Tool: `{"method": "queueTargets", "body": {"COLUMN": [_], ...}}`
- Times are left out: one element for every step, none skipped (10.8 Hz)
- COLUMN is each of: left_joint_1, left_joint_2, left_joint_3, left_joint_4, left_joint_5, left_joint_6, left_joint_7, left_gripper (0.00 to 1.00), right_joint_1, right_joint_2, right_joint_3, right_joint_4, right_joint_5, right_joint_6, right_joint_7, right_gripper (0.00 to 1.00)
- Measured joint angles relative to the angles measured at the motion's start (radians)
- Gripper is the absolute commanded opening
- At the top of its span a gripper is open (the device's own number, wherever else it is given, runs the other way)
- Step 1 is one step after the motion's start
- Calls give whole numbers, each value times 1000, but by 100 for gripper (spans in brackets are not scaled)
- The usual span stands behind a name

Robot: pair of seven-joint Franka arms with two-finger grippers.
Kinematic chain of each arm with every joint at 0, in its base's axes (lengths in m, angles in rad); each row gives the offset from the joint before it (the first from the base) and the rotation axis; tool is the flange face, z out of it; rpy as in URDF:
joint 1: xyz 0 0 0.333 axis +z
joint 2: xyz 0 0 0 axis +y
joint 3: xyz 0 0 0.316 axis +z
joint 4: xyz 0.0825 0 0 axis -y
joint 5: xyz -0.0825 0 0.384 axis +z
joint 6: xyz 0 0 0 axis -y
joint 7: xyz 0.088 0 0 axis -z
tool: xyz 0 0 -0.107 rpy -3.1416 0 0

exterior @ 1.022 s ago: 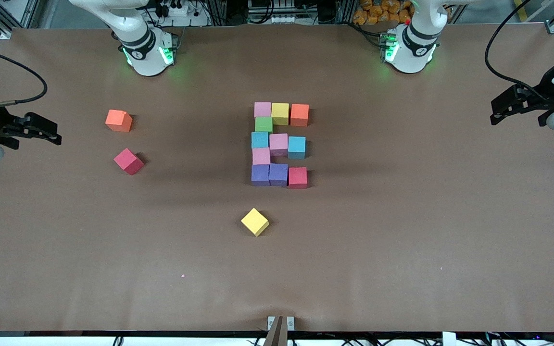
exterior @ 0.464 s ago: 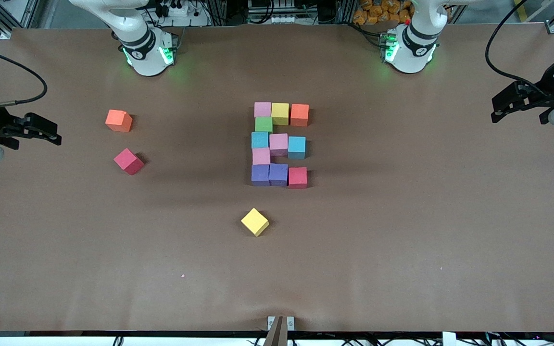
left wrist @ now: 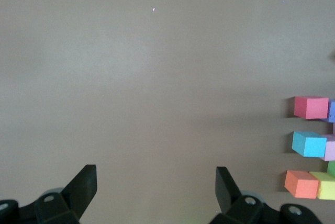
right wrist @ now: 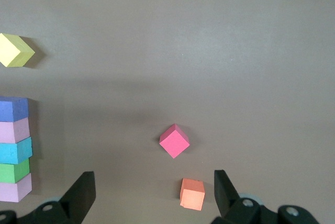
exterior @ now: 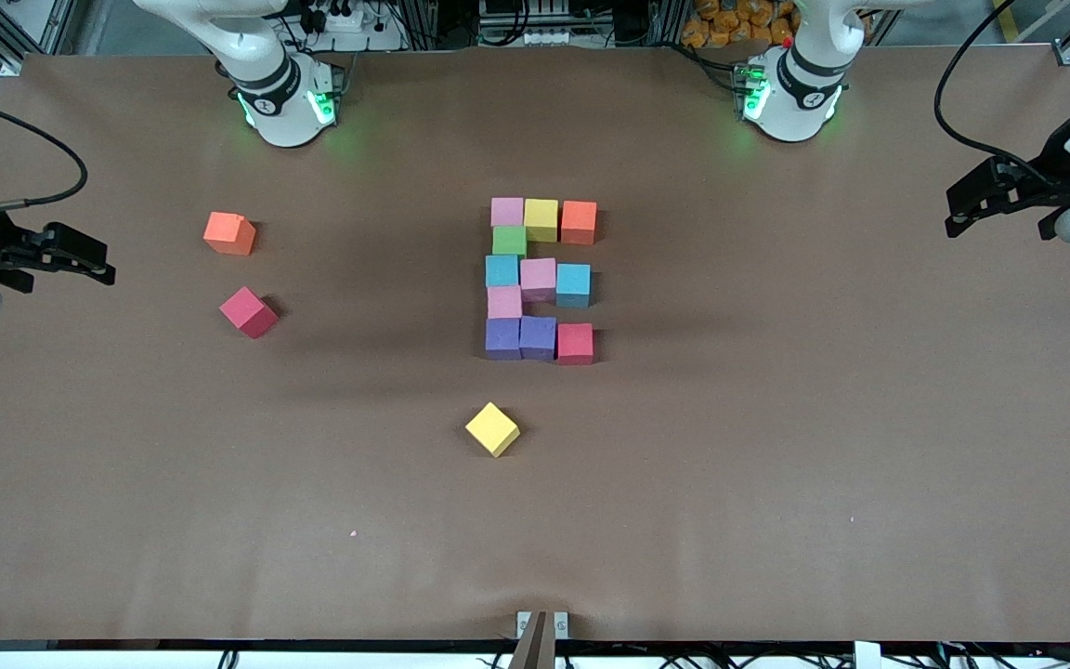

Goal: Arrange 11 blocks into digit 3

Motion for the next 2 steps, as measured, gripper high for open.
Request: {"method": "queueTargets", "body": {"left_joint_1": [0,0], "left_joint_2": [0,0], "left_joint_3": [2,4], "left_joint_4": [0,0], "left_joint_5": [0,0], "left_joint_6": [0,0], "left_joint_7": [-11,-15], "left_gripper": [100,100], "right_joint_1": [0,0], "right_joint_2": [1,1], "right_joint_3": [0,0], "right_joint_4": [-1,-4], "right_joint_5": [0,1], "right_joint_6": [0,0], "right_joint_7": [0,0], "right_gripper": [100,100]}}
